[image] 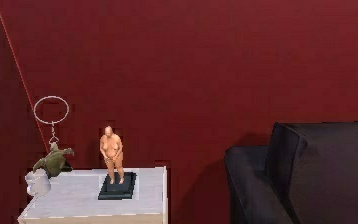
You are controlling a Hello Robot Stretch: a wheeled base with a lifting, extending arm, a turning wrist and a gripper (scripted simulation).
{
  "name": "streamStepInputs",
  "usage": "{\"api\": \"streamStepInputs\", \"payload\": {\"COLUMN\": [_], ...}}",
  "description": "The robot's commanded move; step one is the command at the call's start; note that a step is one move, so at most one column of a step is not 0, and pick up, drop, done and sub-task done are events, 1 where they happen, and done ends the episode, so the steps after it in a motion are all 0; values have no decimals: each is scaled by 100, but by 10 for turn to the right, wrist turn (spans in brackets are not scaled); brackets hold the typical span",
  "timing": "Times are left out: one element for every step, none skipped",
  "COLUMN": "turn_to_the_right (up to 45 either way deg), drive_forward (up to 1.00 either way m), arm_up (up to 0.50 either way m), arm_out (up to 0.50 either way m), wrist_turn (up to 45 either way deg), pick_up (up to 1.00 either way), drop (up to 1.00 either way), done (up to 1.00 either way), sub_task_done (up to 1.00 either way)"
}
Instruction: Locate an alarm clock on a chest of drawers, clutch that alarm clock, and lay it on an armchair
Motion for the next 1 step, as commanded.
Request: {"api": "streamStepInputs", "payload": {"turn_to_the_right": [0], "drive_forward": [0], "arm_up": [0], "arm_out": [0], "wrist_turn": [450], "pick_up": [0], "drop": [0], "done": [0], "sub_task_done": [0]}}
